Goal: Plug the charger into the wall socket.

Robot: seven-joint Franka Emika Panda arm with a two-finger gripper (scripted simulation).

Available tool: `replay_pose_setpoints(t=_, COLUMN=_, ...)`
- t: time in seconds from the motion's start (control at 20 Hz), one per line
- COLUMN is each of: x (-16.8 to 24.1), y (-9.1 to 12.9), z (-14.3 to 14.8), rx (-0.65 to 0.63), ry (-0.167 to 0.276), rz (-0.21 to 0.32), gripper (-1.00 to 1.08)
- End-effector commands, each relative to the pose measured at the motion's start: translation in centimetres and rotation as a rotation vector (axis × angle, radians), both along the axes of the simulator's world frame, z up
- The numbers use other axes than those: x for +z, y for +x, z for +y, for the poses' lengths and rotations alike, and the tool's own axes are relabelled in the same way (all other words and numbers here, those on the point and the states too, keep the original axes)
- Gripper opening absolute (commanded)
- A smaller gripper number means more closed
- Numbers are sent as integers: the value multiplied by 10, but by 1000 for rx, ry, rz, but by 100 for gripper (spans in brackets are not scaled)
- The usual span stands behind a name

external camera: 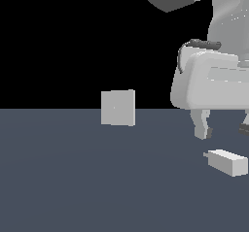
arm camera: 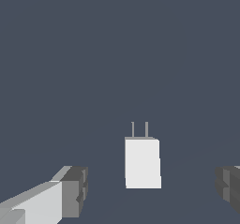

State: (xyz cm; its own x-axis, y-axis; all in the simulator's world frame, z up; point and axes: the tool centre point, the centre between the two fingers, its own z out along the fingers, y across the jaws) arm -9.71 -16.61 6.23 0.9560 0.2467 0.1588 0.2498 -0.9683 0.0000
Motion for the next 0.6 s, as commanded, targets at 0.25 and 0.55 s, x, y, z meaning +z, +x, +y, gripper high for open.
replay_pose_setpoints(t=0.25, x=-13, y=0, z=0, rx=1, ry=0, rz=0, gripper=100)
replay_pose_setpoints(t=0.55, x=-39, y=-1, z=0, rx=2, ry=0, rz=-1, gripper=100)
